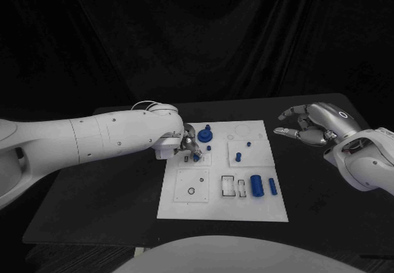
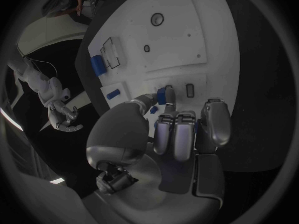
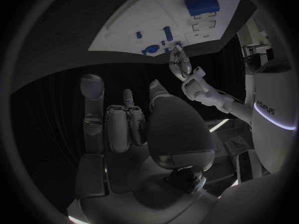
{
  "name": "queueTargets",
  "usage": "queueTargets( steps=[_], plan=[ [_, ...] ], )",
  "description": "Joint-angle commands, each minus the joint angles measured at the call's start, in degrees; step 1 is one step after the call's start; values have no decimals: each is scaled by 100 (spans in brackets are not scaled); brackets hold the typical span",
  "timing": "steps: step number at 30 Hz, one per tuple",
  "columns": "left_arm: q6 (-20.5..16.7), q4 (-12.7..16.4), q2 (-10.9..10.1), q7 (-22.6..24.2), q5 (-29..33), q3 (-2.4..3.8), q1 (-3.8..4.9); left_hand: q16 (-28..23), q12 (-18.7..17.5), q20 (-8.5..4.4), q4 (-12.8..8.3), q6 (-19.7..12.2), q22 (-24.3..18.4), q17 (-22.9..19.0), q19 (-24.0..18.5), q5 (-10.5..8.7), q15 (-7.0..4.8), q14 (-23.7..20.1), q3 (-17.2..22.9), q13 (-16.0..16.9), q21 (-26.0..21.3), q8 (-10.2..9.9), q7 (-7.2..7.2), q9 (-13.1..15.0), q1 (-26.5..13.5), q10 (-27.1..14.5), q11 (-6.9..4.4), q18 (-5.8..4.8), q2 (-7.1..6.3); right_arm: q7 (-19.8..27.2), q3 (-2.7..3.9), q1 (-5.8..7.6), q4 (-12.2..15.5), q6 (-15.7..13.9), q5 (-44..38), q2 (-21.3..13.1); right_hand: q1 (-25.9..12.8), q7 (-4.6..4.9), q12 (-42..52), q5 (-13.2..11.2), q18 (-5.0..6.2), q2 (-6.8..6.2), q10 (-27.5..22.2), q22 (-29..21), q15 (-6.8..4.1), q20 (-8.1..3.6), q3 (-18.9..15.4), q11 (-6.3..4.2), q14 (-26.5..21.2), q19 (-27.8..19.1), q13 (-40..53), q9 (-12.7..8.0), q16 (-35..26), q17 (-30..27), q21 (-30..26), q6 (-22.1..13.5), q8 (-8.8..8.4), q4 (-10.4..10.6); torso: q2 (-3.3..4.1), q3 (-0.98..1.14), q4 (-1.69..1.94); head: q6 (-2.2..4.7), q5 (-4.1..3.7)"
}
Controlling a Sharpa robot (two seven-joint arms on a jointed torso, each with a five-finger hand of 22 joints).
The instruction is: Assemble the parts on the task board
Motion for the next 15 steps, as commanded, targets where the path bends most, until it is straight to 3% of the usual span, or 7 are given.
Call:
queueTargets(
  steps=[1,12,15],
  plan=[
    [-145,36,-24,-8,7,5,-6,15,-4,-3,-486,40,13,1509,46,2,-9,606,535,1506,-24,-40,-15,16,-64,589,9,-6,10,-2,4,-20,-6,64,26,-5,-4,3,-27,14,90,32,128,-3,42,50,-25,39,277,-1,378,-12,-28,-3,-25,39,-3,-23,-1,0,9,-1,2],
    [-148,44,-67,-61,7,4,-7,15,-4,-4,-461,49,13,1509,44,-92,-9,606,649,1506,-37,-65,-11,66,-159,589,12,-4,4,-13,4,-38,-17,152,30,5,23,7,-54,73,84,46,118,13,45,52,-23,42,286,11,351,-22,-3,40,12,42,-11,-33,-6,0,28,-1,13],
    [-175,41,-67,-81,7,4,-8,15,-4,-3,-460,49,13,1509,44,-96,-9,606,653,1506,-37,-67,-12,67,-162,589,13,-4,4,-12,4,-40,-13,162,30,7,23,7,-54,73,84,46,118,13,45,52,-23,42,286,11,351,-22,-3,40,12,42,-11,-33,1,-1,16,-1,32]
  ],
)
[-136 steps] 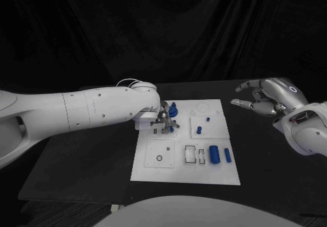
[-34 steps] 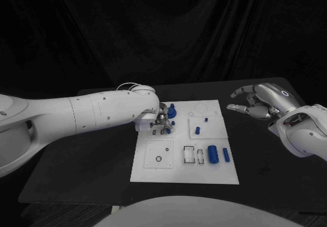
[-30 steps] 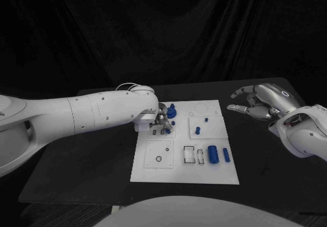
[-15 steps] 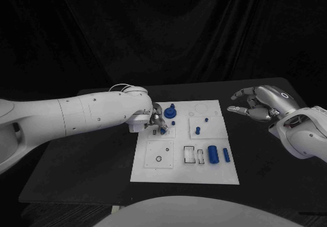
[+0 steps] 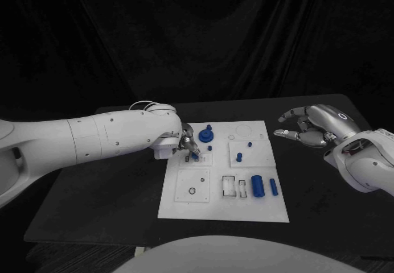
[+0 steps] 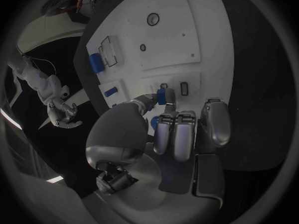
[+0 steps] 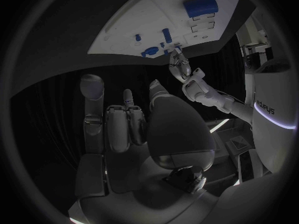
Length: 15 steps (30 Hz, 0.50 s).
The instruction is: Assemble the parts on the task board
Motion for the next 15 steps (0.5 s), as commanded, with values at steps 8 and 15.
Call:
queueTargets(
  steps=[8,15],
  plan=[
    [-176,21,7,-72,7,3,-12,15,-4,-3,-428,33,1,1509,40,-32,-9,606,503,1506,-44,-50,-14,15,-60,589,13,-3,24,-9,4,-17,16,87,1,-9,60,9,-52,75,89,50,104,0,48,33,-3,45,282,-12,316,-13,-19,-22,-26,45,-17,-35,6,1,-13,-1,36],
    [-230,14,25,-76,7,2,-55,15,-4,-3,-424,41,-16,1509,23,-38,-7,606,546,1506,-61,-80,-11,14,-84,589,15,2,24,8,4,-17,24,109,1,-12,64,9,-64,80,93,51,99,-7,48,33,-3,45,280,-16,304,-14,-24,-31,-52,45,-17,-36,6,2,-28,-1,54]
  ],
)
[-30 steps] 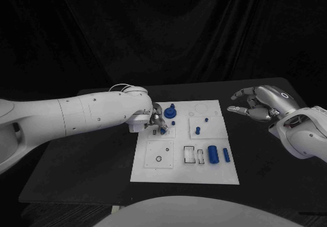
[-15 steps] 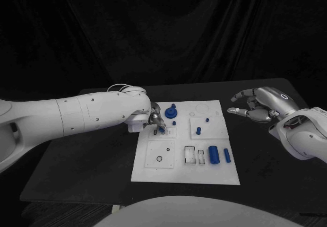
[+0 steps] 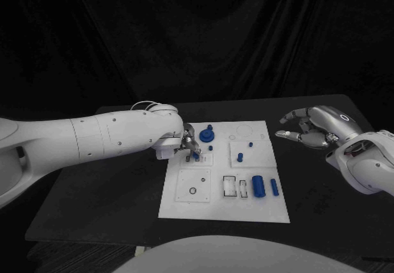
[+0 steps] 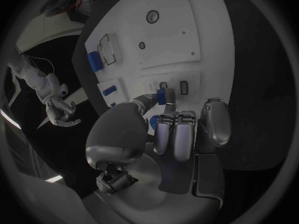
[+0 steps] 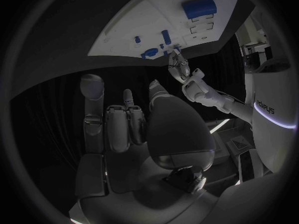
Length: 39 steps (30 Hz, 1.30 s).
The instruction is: Assemble the parts on the task board
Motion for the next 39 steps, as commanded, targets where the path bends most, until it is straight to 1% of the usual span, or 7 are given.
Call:
queueTargets(
  steps=[1,11,15,25,29,32,39],
  plan=[
    [-124,10,17,4,8,3,-37,15,-4,-3,-462,16,-7,1509,20,-35,-8,606,516,1506,-41,-39,-18,2,-43,589,15,3,26,6,4,-14,17,48,-7,-9,41,9,-35,43,96,19,93,-13,48,34,-3,46,277,-19,288,-10,-31,-18,-40,46,-19,-40,0,4,-6,-1,-4],
    [-211,26,13,36,8,3,-94,15,-4,-2,-467,23,-6,1509,19,-27,-7,606,550,1506,-45,-57,-17,4,-48,589,16,4,31,9,4,-14,30,65,-7,-28,46,10,-54,49,96,19,85,-12,48,35,-3,46,276,-19,270,-11,-33,-22,-39,46,-20,-42,0,5,-8,-1,10],
    [-234,37,6,43,8,3,-113,15,-4,-2,-473,28,-1,1509,22,-22,-7,606,564,1506,-44,-62,-17,5,-47,589,16,2,31,15,4,-14,30,76,-7,-29,46,10,-54,49,96,19,85,-12,48,35,-3,46,276,-19,270,-11,-33,-22,-39,46,-20,-42,-1,4,-1,-1,3],
    [-263,49,-30,47,8,3,-135,15,-4,-1,-493,44,-15,1509,8,-8,-6,606,604,1506,-58,-74,-17,12,-42,589,16,7,29,19,4,-16,16,104,-7,-29,49,10,-59,53,97,18,83,-14,49,35,-3,46,275,-21,266,-12,-36,-26,-47,46,-20,-43,-5,7,-2,-1,13],
    [-245,63,-47,37,8,3,-138,15,-4,-1,-499,49,-11,1509,10,-4,-6,606,614,1506,-57,-77,-17,14,-41,589,16,6,26,18,4,-20,13,112,-7,-30,51,11,-79,57,98,17,75,-17,49,35,-5,46,274,-22,248,-13,-39,-32,-56,47,-21,-43,-3,1,2,-1,14],
    [-229,91,-74,28,8,3,-139,15,-4,-1,-506,54,-18,1509,4,0,-6,606,623,1506,-62,-79,-17,17,-41,589,16,8,23,14,4,-23,10,119,-7,-36,51,11,-79,57,98,17,75,-17,49,35,-5,46,274,-22,248,-13,-39,-32,-56,47,-21,-43,-2,1,-6,-1,29],
    [-208,124,-104,39,8,3,-140,15,-4,-1,-530,69,-23,1509,-4,22,-6,606,655,1506,-71,-88,-16,27,-39,589,16,10,8,7,4,-30,-2,135,-7,-35,51,11,-79,57,98,17,75,-17,49,35,-5,46,274,-22,248,-13,-39,-32,-56,47,-21,-43,0,-1,0,-1,30]
  ],
)
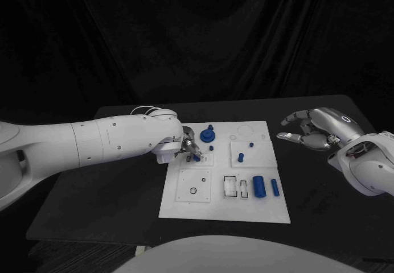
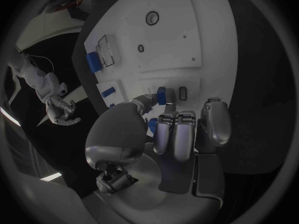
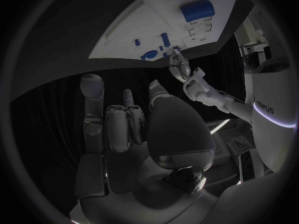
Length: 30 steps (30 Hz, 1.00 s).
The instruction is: Assemble the parts on the task board
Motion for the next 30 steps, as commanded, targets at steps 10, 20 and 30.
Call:
queueTargets(
  steps=[10,20,30],
  plan=[
    [67,32,-11,60,3,-3,-17,15,-4,-1,-451,26,-20,1509,-14,28,-6,606,487,1506,-51,-23,-23,10,0,589,17,13,48,-22,4,-22,-7,56,-11,-2,55,11,-31,36,100,18,69,-14,49,36,-7,47,271,-25,230,-12,-47,-18,-47,48,-23,-43,1,-3,3,-1,-10],
    [84,-7,14,100,3,-3,-18,12,-4,4,-433,35,-44,1498,-45,-27,2,599,521,1506,-81,-55,-14,26,-52,589,27,20,49,-29,4,-24,-14,75,-11,7,55,11,-38,37,99,20,66,-13,50,36,-7,48,271,-25,224,-12,-48,-20,-43,48,-24,-42,1,-3,-7,-1,5],
    [181,-56,43,87,3,-3,-21,-3,-4,35,-157,111,-39,1458,-86,-1253,28,576,290,1506,-151,-352,-7,4,-320,589,50,28,86,-42,4,-25,-18,104,-11,7,59,11,-50,40,101,22,62,-16,50,37,-9,49,269,-27,213,-15,-51,-24,-58,52,-25,-40,1,0,-4,-1,-6]
  ],
)
